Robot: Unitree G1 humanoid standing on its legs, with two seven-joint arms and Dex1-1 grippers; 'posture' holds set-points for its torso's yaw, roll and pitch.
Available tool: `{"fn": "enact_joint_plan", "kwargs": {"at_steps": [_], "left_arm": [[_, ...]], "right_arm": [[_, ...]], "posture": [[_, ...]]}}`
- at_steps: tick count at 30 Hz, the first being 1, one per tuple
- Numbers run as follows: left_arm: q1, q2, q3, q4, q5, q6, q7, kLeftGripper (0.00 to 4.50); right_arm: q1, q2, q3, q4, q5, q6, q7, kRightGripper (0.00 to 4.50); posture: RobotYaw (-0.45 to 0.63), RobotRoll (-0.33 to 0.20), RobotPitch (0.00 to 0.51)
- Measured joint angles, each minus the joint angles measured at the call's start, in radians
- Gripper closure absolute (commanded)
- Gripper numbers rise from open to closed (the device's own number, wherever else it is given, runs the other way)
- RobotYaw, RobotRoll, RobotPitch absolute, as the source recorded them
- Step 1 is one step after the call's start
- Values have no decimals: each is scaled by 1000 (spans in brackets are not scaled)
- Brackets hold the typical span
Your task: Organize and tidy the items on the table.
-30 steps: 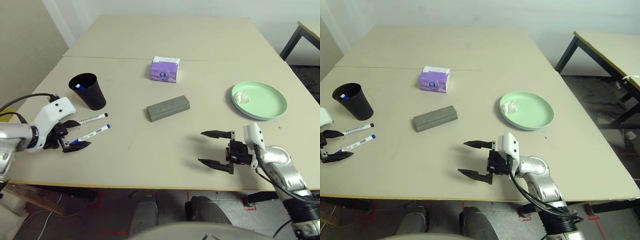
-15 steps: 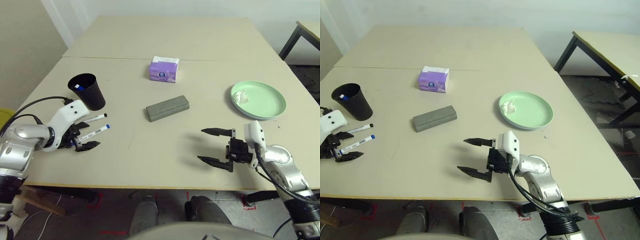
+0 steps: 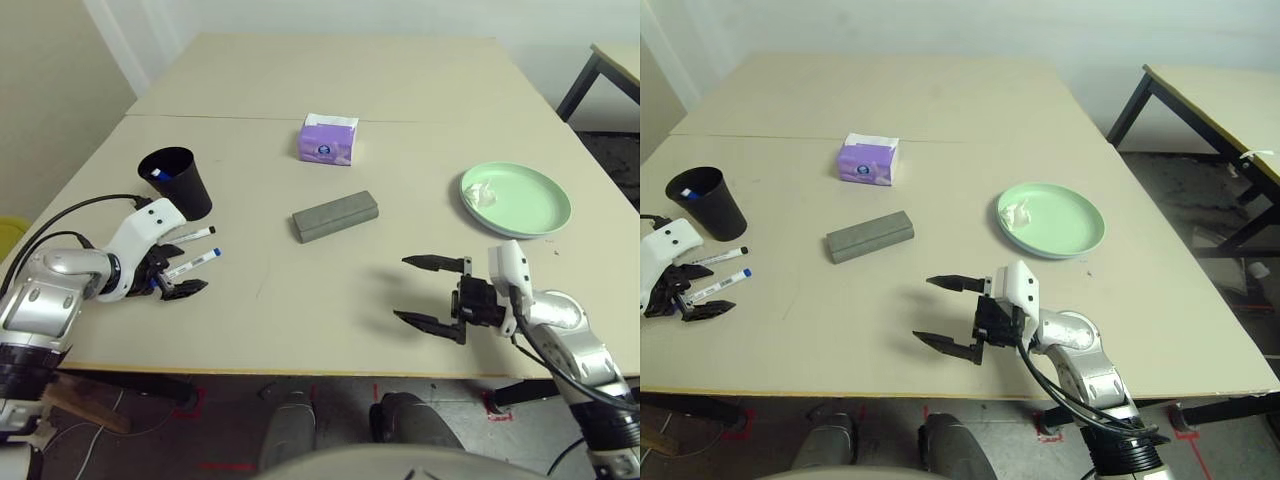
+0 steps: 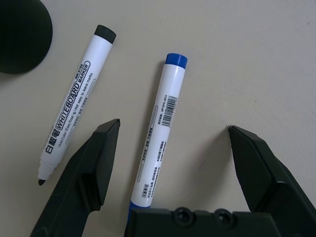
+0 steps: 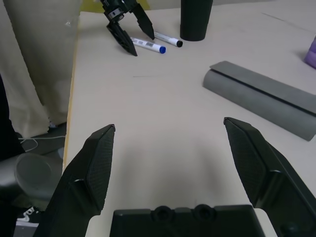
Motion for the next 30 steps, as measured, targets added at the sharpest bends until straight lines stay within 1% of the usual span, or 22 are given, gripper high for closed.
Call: {"fn": "enact_joint_plan", "kwargs": {"at_steps": [4, 5, 6, 12, 14, 16, 17, 18, 26, 30], "left_arm": [[-7, 0, -4, 4, 3, 7, -7, 37], [-10, 0, -5, 9, 2, 10, -10, 402], [-14, -1, -7, 14, 2, 12, -17, 553], [-39, -17, -18, 38, -12, 42, -42, 2500], [-43, -22, -20, 43, -15, 43, -52, 3069], [-47, -30, -22, 46, -16, 42, -54, 3760], [-49, -30, -22, 48, -15, 42, -53, 4029], [-52, -31, -22, 52, -15, 42, -52, 4189], [-51, -40, -16, 58, -27, 29, -59, 4197], [-21, -62, 33, -4, -108, 1, -99, 4197]], "right_arm": [[1, 0, 0, -9, 0, 0, -10, 0], [2, 1, 0, -10, 0, 1, -12, 0], [4, 2, 1, -12, 0, 1, -15, 0], [7, 10, 5, -33, 0, 13, -38, 0], [6, 10, 5, -44, 0, 19, -45, 0], [2, 11, 5, -49, 0, 20, -51, 0], [-2, 11, 5, -50, 0, 21, -52, 0], [-5, 11, 5, -50, 0, 21, -53, 0], [-14, 17, 7, -42, -2, 27, -53, 0], [-11, 28, 20, -8, -14, 10, -50, 0]], "posture": [[-72, 0, 83], [-73, 0, 83], [-75, 0, 82], [-72, 0, 78], [-72, 0, 77], [-74, 0, 74], [-71, 0, 74], [-70, 0, 75], [-52, 0, 74], [-37, 0, 73]]}}
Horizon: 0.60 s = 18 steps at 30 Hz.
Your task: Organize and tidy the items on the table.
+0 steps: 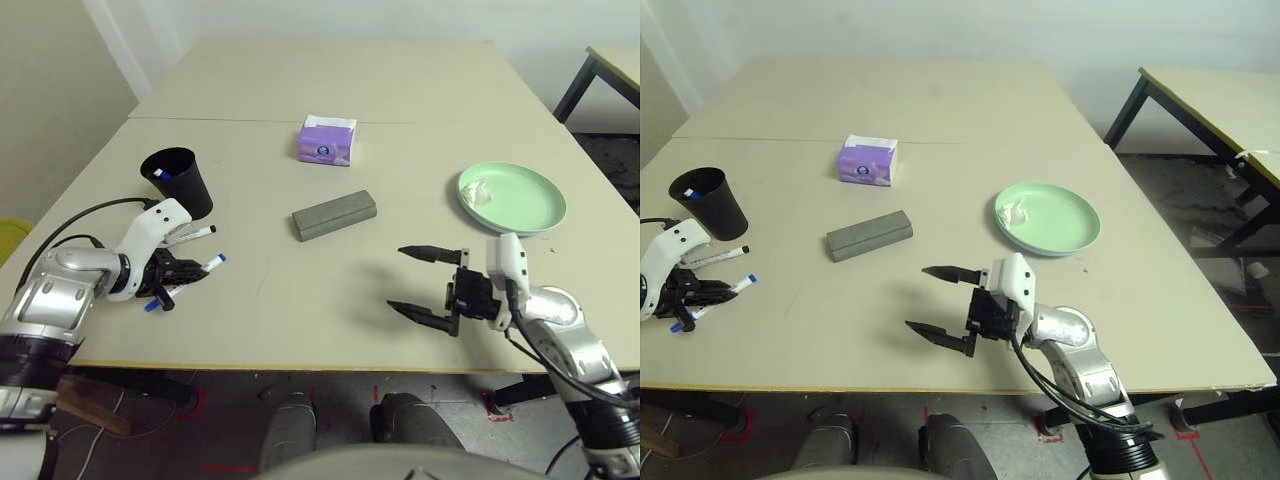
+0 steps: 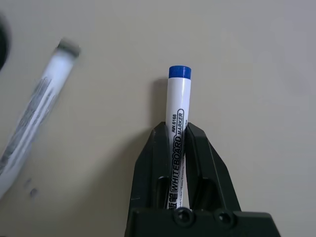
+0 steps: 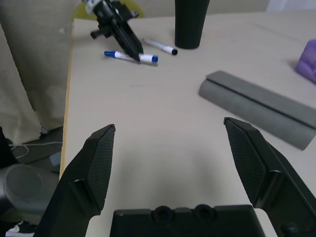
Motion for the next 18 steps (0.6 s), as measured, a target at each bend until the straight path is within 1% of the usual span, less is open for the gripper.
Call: {"fn": "enact_joint_plan", "kwargs": {"at_steps": [4, 8, 12, 16, 18], "left_arm": [[13, -28, 91, -93, -110, -35, -30, 4197], [13, -69, 204, -142, -197, -83, -18, 4197], [-18, -111, 309, -130, -239, -136, 56, 4197], [-102, -146, 410, -59, -268, -190, 166, 4197], [-133, -150, 447, -19, -271, -219, 216, 4197]], "right_arm": [[-4, 10, 12, 27, -3, -13, 7, 0], [-13, 14, 14, 45, -4, -20, 12, 0], [-16, 16, 15, 56, -4, -29, 20, 0], [-17, 15, 15, 70, -4, -34, 32, 0], [-17, 14, 15, 72, -4, -35, 35, 0]], "posture": [[-28, 0, 76], [-20, 0, 74], [-13, 0, 70], [-9, 0, 66], [-10, 0, 65]]}}
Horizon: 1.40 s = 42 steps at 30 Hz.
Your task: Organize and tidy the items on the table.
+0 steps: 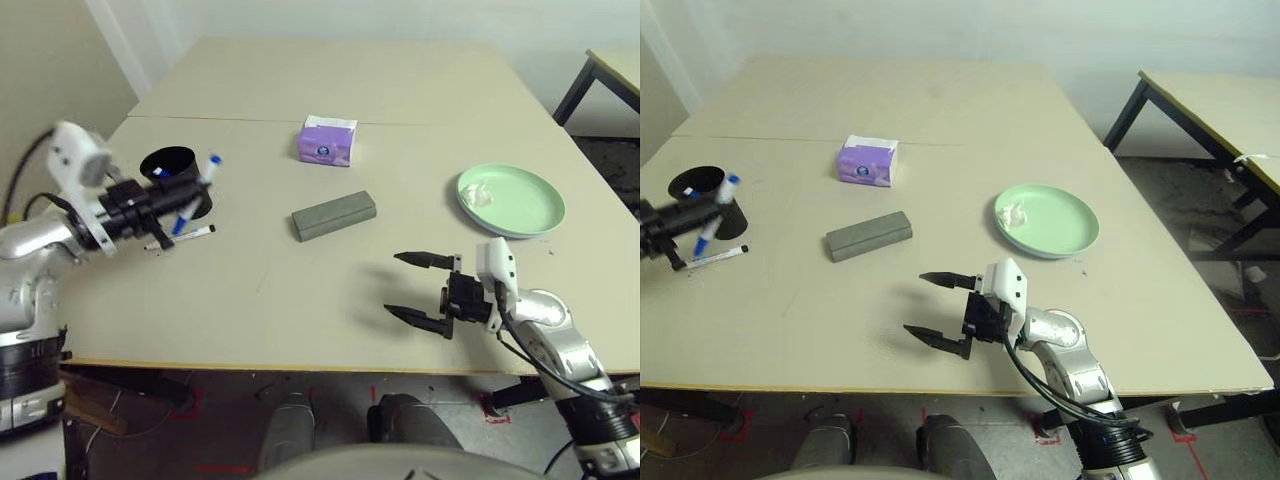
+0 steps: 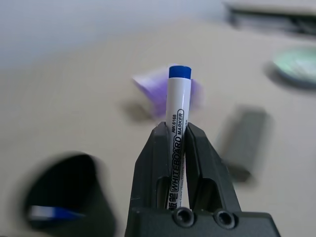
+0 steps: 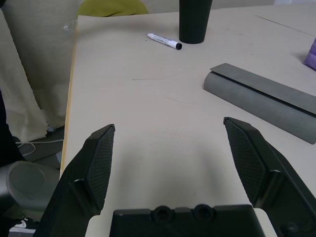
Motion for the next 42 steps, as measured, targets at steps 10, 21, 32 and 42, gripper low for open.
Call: {"fn": "enact_joint_plan", "kwargs": {"at_steps": [10, 21, 32, 42], "left_arm": [[-156, -63, 28, 203, 43, -194, 202, 4197], [-247, -86, 10, 367, 67, -323, 275, 4197], [-301, -87, -29, 484, 108, -390, 303, 4197], [-344, -139, -68, 589, 132, -465, 313, 4197]], "right_arm": [[1, -1, -1, 1, -3, 2, -3, 0], [-2, 64, -95, -33, 87, 114, -156, 0], [28, 105, -128, -121, 141, 185, -239, 0], [51, 105, -127, -150, 141, 192, -251, 0]], "posture": [[-21, 0, 61], [-30, 0, 65], [-48, 0, 71], [-65, 0, 79]]}}
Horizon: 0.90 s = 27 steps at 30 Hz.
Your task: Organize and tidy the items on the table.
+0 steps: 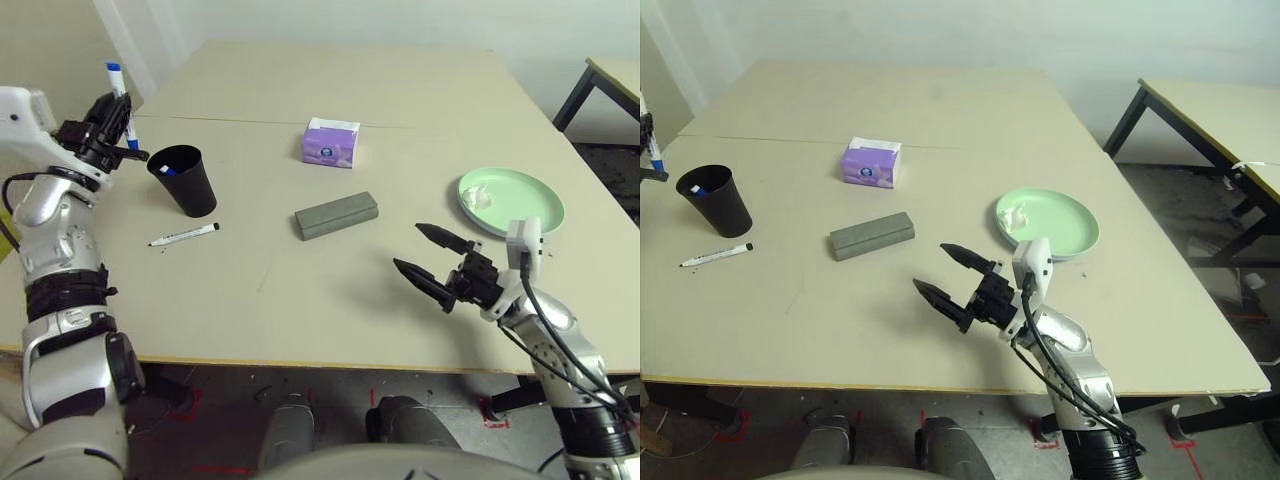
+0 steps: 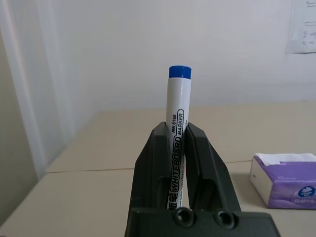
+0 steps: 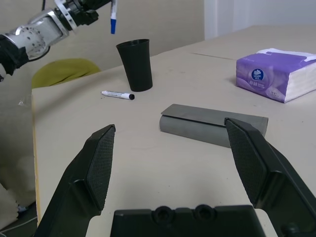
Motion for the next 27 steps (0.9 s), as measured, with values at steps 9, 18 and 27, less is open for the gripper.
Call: {"fn": "enact_joint_plan", "kwargs": {"at_steps": [9, 18, 27], "left_arm": [[-14, -24, -30, 128, 32, -98, 5, 4197], [-25, -38, -64, 225, 67, -139, 18, 4197], [-28, -43, -69, 242, 79, -146, 20, 3847]], "right_arm": [[14, -3, 0, -19, 0, 14, -8, 0], [15, -6, 1, -31, -1, 21, -12, 0], [15, -5, 8, -31, -3, 22, -18, 0]], "posture": [[-70, 0, 85], [-72, 0, 84], [-73, 0, 87]]}}
